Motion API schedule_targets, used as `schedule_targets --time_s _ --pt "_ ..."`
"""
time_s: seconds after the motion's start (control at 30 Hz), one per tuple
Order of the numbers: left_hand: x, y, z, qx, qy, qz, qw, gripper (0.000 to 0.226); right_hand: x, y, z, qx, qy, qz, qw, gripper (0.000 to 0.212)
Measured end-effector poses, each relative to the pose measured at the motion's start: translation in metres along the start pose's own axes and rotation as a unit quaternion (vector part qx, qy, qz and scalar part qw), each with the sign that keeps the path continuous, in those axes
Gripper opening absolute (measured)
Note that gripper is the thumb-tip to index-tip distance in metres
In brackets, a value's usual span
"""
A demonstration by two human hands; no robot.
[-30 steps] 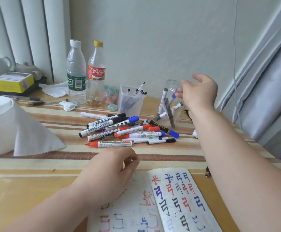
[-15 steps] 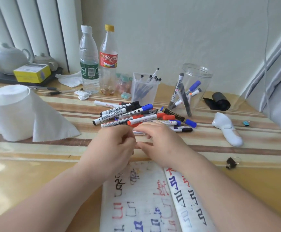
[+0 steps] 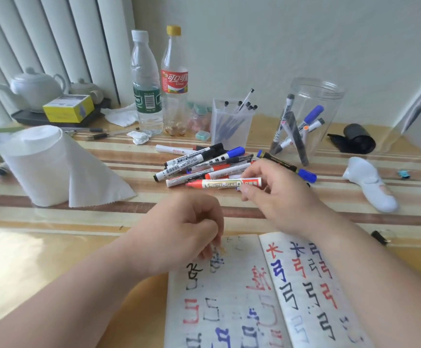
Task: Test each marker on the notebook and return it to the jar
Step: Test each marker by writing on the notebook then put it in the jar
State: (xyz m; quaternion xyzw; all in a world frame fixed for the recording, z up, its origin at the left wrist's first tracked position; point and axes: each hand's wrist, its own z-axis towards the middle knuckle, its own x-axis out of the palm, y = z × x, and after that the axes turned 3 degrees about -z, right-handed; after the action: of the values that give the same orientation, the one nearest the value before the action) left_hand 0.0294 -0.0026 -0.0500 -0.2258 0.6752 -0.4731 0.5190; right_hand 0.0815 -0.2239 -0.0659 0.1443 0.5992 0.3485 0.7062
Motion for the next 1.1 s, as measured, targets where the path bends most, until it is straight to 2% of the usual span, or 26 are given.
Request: schedule_targets --time_s 0.03,0.07,0.13,0.17,0.23,0.33,0.5,0.67,0.7,0.83,0.9,0.97,1.1 --pt "0.001 -0.001 -0.002 0.009 0.039 0.024 0.999 0.024 -0.004 0.000 -0.002 0.012 -0.029 0.113 0.993 0.007" --pt "0.003 -0.001 -0.004 0.017 0.068 0.042 0.997 0.025 -0.009 0.000 -0.003 0.029 -0.061 0.244 0.967 0.008" --pt "0.006 -0.001 -0.003 0.021 0.090 0.059 0.994 0.024 -0.020 0.003 -0.005 0.075 -0.106 0.481 0.867 0.009" --pt "0.006 0.000 -0.002 0.017 0.088 0.059 0.994 0.024 -0.025 0.005 -0.004 0.093 -0.118 0.550 0.821 0.008" --pt "0.005 0.001 0.001 0.007 0.072 0.058 0.996 0.025 -0.032 0.009 -0.003 0.122 -0.136 0.612 0.770 0.008" --pt "0.003 0.006 0.004 -0.016 0.033 0.039 0.999 0.028 -0.032 0.016 -0.003 0.166 -0.167 0.621 0.747 0.026" --pt "0.001 0.012 0.011 -0.043 -0.009 -0.001 0.999 0.037 -0.023 0.021 -0.008 0.228 -0.210 0.590 0.746 0.040" --pt "0.001 0.014 0.014 -0.036 -0.032 0.008 0.999 0.036 -0.034 0.026 -0.011 0.235 -0.227 0.595 0.735 0.047" --pt "0.001 0.014 0.014 -0.033 -0.034 0.007 0.999 0.036 -0.038 0.027 -0.011 0.240 -0.224 0.585 0.742 0.046" --pt "0.002 0.013 0.014 -0.029 -0.035 -0.005 0.999 0.036 -0.055 0.032 -0.012 0.214 -0.142 0.478 0.840 0.056" --pt "0.002 0.014 0.014 -0.034 -0.042 -0.019 0.998 0.036 -0.060 0.036 -0.015 0.180 -0.070 0.439 0.877 0.042" --pt "0.003 0.015 0.015 -0.035 -0.047 -0.030 0.998 0.037 -0.059 0.037 -0.019 0.142 -0.005 0.412 0.900 0.015" --pt "0.002 0.013 0.015 -0.037 -0.045 -0.054 0.997 0.037 -0.037 0.031 -0.028 0.138 0.016 0.383 0.913 0.007"
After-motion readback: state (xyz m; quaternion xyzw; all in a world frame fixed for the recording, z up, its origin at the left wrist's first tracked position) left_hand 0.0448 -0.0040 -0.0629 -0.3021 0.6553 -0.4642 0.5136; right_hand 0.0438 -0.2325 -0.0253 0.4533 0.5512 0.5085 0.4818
